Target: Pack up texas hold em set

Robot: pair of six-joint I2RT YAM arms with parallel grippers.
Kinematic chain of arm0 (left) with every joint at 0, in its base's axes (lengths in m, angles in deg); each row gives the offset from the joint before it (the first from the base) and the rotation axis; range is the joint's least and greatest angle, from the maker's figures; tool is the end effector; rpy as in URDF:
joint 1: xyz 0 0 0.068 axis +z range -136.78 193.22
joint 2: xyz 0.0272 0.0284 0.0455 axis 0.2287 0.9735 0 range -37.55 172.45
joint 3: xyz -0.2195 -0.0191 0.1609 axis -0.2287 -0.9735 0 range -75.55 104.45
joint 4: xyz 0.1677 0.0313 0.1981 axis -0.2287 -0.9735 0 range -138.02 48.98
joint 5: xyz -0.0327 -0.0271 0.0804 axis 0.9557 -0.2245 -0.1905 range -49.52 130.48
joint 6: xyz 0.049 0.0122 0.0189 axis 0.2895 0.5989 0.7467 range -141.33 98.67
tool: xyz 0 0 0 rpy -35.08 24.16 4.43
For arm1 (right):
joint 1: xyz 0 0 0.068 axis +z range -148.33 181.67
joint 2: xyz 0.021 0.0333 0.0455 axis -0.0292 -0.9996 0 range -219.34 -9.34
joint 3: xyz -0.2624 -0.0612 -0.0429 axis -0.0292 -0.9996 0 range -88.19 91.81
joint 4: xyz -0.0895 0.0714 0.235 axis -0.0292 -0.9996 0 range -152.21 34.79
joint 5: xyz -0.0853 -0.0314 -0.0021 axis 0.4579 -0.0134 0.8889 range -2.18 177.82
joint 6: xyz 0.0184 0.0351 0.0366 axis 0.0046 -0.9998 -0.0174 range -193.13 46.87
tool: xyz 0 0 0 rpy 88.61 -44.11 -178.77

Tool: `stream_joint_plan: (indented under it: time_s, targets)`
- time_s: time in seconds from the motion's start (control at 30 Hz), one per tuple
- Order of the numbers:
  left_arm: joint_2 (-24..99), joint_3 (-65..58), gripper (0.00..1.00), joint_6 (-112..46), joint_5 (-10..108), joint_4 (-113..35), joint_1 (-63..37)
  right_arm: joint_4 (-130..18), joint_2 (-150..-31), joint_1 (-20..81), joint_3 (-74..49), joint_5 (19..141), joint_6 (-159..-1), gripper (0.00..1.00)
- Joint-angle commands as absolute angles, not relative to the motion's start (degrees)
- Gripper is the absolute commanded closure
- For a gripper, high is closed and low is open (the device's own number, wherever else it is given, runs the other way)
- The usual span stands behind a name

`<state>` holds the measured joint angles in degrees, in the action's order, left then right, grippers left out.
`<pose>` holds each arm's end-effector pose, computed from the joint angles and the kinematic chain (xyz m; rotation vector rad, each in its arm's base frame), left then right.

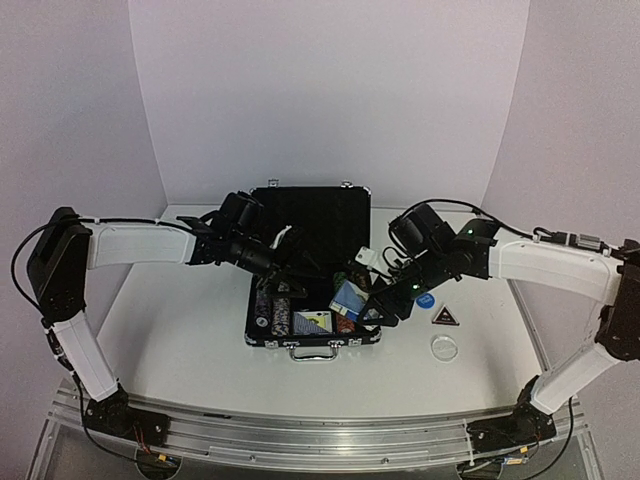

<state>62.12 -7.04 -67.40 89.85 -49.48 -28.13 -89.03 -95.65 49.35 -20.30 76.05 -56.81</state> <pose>0.2673 -0.2712 0.2364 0.4464 2.5738 -1.6781 0.2108 0.2422 0.2703 -1.4101 2.0892 0.4828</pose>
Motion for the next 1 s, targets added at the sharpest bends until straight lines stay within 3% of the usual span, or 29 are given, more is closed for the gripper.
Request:
stream_joint_plan:
  time_s: [0.0,0.27,0.5,0.77,0.97]
  targets:
    - [63.7,-4.4,0.12,-69.9,97.0,-44.9,-30.1,-88.9,-96.8,50.2,-15.9,73.6,-53.4,0.76]
    - [64.5,-4.3,0.21,-70.8,98.7,-44.1,-31.6,-89.0,-98.6,51.0,-14.3,75.2,-52.3,0.76]
    - [65.9,-4.7,0.40,-72.7,100.6,-42.5,-31.8,-89.0,-98.3,51.7,-13.6,75.7,-51.7,0.76]
    - [66.5,-5.2,0.46,-73.8,102.7,-39.7,-32.5,-88.9,-98.5,52.3,-12.9,76.1,-51.3,0.76]
    - [66.0,-6.2,0.63,-75.2,104.1,-37.2,-32.5,-88.4,-98.3,52.4,-12.8,76.8,-51.0,0.76]
